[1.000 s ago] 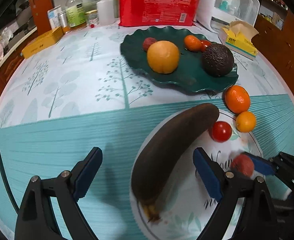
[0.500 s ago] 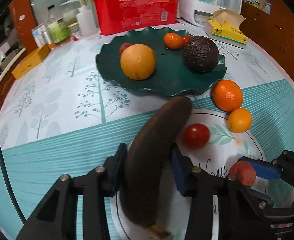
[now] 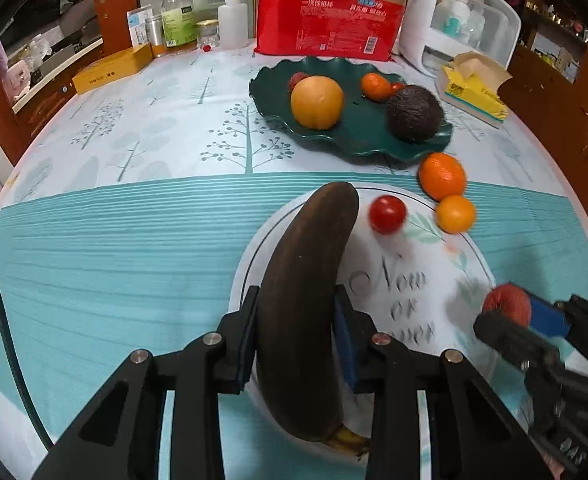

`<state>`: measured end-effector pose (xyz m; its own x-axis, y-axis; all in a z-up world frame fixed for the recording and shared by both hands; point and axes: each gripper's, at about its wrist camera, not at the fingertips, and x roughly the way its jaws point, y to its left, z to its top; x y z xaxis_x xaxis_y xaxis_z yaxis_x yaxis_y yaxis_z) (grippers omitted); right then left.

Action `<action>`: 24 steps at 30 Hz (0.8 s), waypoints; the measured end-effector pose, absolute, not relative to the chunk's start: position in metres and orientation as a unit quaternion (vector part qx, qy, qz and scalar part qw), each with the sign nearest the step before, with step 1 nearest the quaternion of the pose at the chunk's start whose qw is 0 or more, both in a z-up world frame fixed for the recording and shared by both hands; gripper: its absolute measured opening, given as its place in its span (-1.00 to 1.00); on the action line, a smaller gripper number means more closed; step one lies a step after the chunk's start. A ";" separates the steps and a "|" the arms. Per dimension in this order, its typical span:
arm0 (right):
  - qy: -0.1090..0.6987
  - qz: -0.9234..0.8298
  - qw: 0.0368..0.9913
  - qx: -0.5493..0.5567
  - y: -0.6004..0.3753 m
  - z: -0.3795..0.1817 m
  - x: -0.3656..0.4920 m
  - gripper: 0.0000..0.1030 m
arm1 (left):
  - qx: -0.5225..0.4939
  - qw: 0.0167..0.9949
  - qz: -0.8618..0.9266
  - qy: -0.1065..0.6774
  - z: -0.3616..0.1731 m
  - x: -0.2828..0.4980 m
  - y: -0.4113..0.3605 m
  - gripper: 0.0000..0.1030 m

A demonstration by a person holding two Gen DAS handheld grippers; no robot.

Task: Organize fruits
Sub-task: 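Carry the lychee with the right gripper while the left carries the banana onto the green plate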

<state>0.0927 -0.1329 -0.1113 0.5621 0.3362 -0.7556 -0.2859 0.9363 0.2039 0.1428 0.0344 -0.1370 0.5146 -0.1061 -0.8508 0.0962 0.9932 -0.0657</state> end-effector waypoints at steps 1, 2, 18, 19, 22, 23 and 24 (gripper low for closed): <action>0.431 0.176 0.884 0.029 -0.134 -0.108 0.089 -0.41 | -0.004 0.873 -0.058 0.485 -0.132 0.136 0.035 -0.38; 0.430 0.175 0.885 0.029 -0.134 -0.106 0.087 -0.41 | -0.004 0.874 -0.057 0.482 -0.127 0.133 0.036 -0.38; 0.374 0.189 0.908 0.034 -0.151 0.014 0.116 -0.41 | 0.016 0.897 -0.054 0.439 0.007 0.163 0.033 -0.37; 0.369 0.184 0.910 0.030 -0.153 0.026 0.124 -0.41 | 0.020 0.898 -0.052 0.437 0.016 0.170 0.032 -0.37; 0.353 0.176 0.919 0.022 -0.159 0.056 0.144 -0.41 | 0.028 0.901 -0.041 0.432 0.041 0.192 0.029 -0.37; 0.346 0.173 0.922 0.021 -0.161 0.067 0.152 -0.41 | 0.027 0.900 -0.037 0.433 0.049 0.202 0.028 -0.37; 0.342 0.172 0.924 0.022 -0.163 0.076 0.159 -0.41 | 0.026 0.900 -0.035 0.434 0.054 0.209 0.028 -0.37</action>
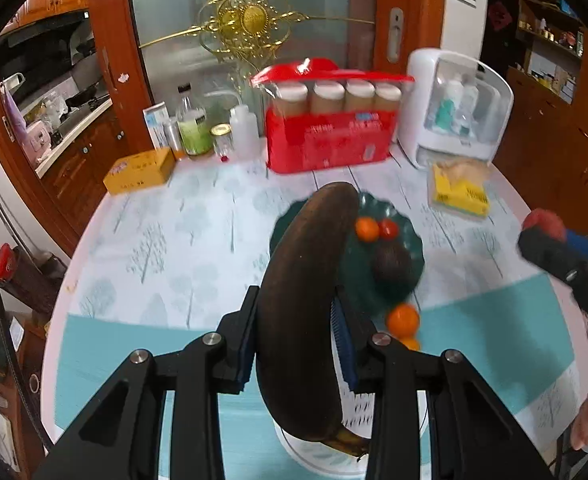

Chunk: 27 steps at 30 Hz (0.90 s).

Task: Organize fruits
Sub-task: 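Carry the lychee with the right gripper while the left carries the banana onto the green plate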

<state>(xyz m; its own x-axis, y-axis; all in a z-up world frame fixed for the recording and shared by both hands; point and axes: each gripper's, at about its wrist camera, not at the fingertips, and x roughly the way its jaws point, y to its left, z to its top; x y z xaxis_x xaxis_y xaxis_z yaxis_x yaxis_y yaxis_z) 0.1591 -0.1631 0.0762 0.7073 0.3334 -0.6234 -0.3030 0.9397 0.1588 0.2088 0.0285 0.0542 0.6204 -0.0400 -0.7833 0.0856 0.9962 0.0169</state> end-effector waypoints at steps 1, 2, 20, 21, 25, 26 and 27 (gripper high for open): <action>0.339 0.172 0.924 0.024 -0.165 0.085 0.167 -0.41 | 0.023 0.899 -0.032 0.437 0.062 0.220 0.029 -0.37; 0.340 0.172 0.924 0.024 -0.166 0.095 0.178 -0.41 | 0.019 0.898 -0.029 0.438 0.067 0.229 0.029 -0.37; 0.465 0.136 0.873 0.057 -0.164 -0.017 0.351 -0.40 | 0.001 0.859 -0.028 0.512 -0.044 0.383 0.000 -0.37; 0.477 0.134 0.866 0.060 -0.164 -0.031 0.357 -0.40 | 0.000 0.855 -0.029 0.518 -0.056 0.388 -0.002 -0.37; 0.510 0.134 0.847 0.066 -0.166 -0.078 0.368 -0.40 | -0.011 0.847 -0.038 0.530 -0.089 0.401 -0.010 -0.36; 0.515 0.137 0.844 0.066 -0.166 -0.086 0.368 -0.40 | -0.014 0.845 -0.041 0.532 -0.096 0.404 -0.012 -0.36; 0.519 0.139 0.841 0.066 -0.167 -0.092 0.368 -0.39 | -0.015 0.844 -0.042 0.534 -0.099 0.406 -0.014 -0.36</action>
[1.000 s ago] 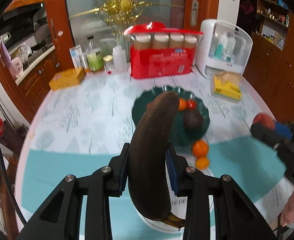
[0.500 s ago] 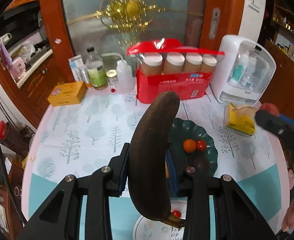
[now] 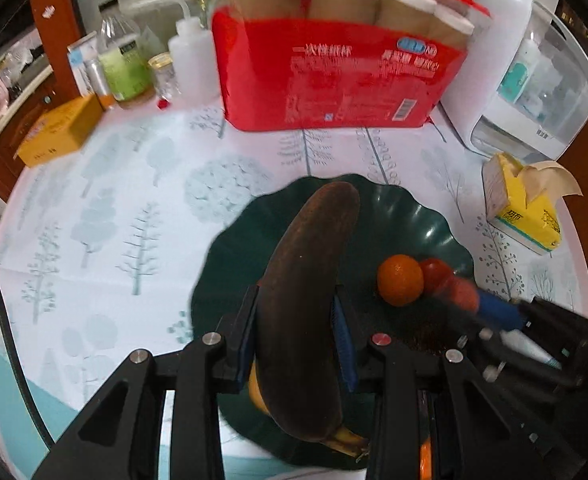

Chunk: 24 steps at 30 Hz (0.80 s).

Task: Organize fruits
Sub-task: 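Carry the lychee with the right gripper while the left carries the banana onto the green plate, then open both grippers and pull them back toward the white plate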

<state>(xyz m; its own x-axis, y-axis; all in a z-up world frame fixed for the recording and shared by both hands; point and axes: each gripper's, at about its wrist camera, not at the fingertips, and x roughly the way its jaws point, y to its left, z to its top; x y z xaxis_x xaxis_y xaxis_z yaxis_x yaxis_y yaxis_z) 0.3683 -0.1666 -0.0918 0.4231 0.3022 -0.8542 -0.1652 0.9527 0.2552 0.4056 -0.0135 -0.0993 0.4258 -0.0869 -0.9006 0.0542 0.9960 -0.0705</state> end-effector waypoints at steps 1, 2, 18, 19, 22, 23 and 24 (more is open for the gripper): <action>0.523 0.141 0.838 0.066 -0.167 -0.098 0.368 -0.39 | -0.015 0.842 -0.042 0.538 -0.105 0.408 -0.015 -0.35; 0.525 0.141 0.837 0.065 -0.166 -0.101 0.368 -0.39 | -0.015 0.840 -0.043 0.541 -0.109 0.409 -0.017 -0.34; 0.497 0.150 0.853 0.053 -0.165 -0.084 0.336 -0.10 | 0.001 0.864 -0.057 0.500 -0.068 0.368 -0.019 0.66; 0.494 0.149 0.855 0.050 -0.165 -0.079 0.331 -0.10 | -0.003 0.864 -0.057 0.500 -0.063 0.362 -0.016 0.66; 0.484 0.147 0.862 0.038 -0.162 -0.062 0.316 -0.10 | -0.009 0.865 -0.053 0.500 -0.050 0.347 -0.009 0.67; 0.480 0.146 0.864 0.037 -0.162 -0.056 0.310 -0.10 | -0.010 0.865 -0.052 0.499 -0.045 0.342 -0.008 0.67; 0.478 0.144 0.866 0.035 -0.162 -0.051 0.305 -0.10 | -0.009 0.866 -0.049 0.498 -0.039 0.336 -0.005 0.67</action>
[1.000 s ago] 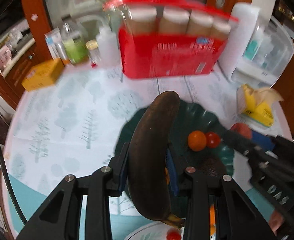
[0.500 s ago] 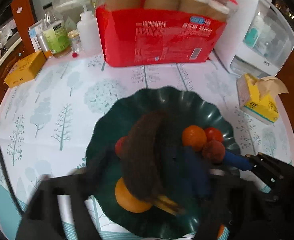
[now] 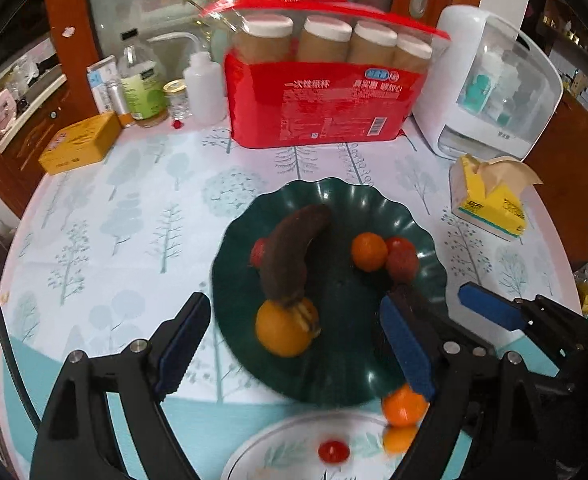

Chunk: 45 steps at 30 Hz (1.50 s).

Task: Organize fruits
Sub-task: 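Open both grippers and pull them back toward the white plate, then grasp the small mandarin with the right gripper while the left grasps the cherry tomato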

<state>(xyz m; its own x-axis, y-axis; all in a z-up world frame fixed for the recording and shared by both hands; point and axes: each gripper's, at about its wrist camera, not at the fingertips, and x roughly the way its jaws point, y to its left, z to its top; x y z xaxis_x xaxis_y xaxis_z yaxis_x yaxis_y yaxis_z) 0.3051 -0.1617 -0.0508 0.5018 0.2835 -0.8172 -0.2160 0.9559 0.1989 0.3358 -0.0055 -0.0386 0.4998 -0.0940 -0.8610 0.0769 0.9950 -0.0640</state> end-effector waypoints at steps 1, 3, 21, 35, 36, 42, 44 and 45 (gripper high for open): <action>0.475 0.141 0.868 0.035 -0.162 -0.046 0.301 -0.10 | -0.006 0.867 -0.046 0.495 -0.031 0.328 -0.003 0.67; 0.470 0.137 0.871 0.036 -0.164 -0.035 0.289 -0.10 | -0.001 0.871 -0.044 0.490 -0.018 0.316 0.000 0.68; 0.406 0.127 0.905 -0.010 -0.163 0.051 0.177 0.00 | -0.032 0.897 -0.024 0.441 0.051 0.198 0.049 0.99; 0.399 0.126 0.907 -0.040 -0.151 0.011 0.134 0.04 | -0.021 0.899 -0.015 0.437 -0.012 0.148 0.041 0.99; 0.398 0.125 0.908 -0.039 -0.151 0.006 0.132 0.04 | -0.027 0.898 -0.012 0.440 -0.020 0.149 0.041 0.99; 0.405 0.116 0.906 -0.033 -0.153 -0.041 0.132 0.04 | -0.037 0.892 -0.006 0.451 -0.060 0.161 0.036 0.94; 0.417 0.115 0.901 -0.029 -0.152 -0.061 0.136 0.04 | -0.035 0.886 -0.015 0.461 -0.078 0.169 0.028 0.94; 0.421 0.116 0.899 -0.028 -0.152 -0.070 0.138 0.04 | -0.034 0.884 -0.020 0.466 -0.084 0.172 0.025 0.94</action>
<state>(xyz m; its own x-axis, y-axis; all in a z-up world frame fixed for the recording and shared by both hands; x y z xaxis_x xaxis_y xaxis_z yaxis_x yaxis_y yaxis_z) 0.1375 -0.1518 -0.0696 0.6185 0.1845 -0.7638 -0.2310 0.9718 0.0476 0.1725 0.0247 -0.0840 0.5649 -0.0668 -0.8224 0.0030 0.9969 -0.0789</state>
